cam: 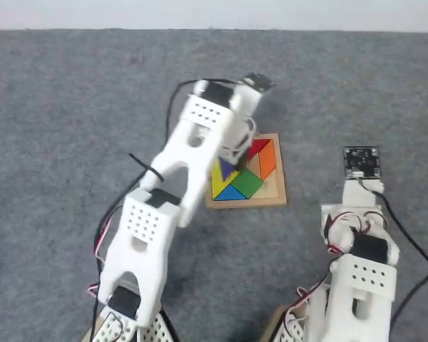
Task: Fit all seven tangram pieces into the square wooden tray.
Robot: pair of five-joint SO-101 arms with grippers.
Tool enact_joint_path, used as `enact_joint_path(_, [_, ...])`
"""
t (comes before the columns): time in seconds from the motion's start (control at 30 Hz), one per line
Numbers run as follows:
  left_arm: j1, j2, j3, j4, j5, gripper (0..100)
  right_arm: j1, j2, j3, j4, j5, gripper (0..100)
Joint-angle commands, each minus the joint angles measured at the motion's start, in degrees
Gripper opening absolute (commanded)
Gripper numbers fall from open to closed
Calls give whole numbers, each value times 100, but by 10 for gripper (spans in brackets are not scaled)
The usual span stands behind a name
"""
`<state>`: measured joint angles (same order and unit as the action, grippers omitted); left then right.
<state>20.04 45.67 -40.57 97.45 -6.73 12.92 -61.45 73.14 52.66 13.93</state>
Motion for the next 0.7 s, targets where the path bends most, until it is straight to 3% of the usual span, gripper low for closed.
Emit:
enact_joint_path(0.0, [299, -536, 75, -360, 53, 130, 163, -119, -70, 4, 105, 227])
enact_joint_path(0.17, [615, -527, 57, -457, -1266, 130, 171, -110, -44, -110, 105, 227])
enact_joint_path(0.4, [686, -527, 75, 0, -4765, 133, 171, -110, -44, -127, 105, 227])
enact_joint_path(0.57, [730, -527, 57, 9, -6479, 133, 163, -110, -44, -127, 105, 227])
enact_joint_path(0.67, [730, -527, 40, -132, -6901, 137, 163, -127, -44, -127, 105, 227])
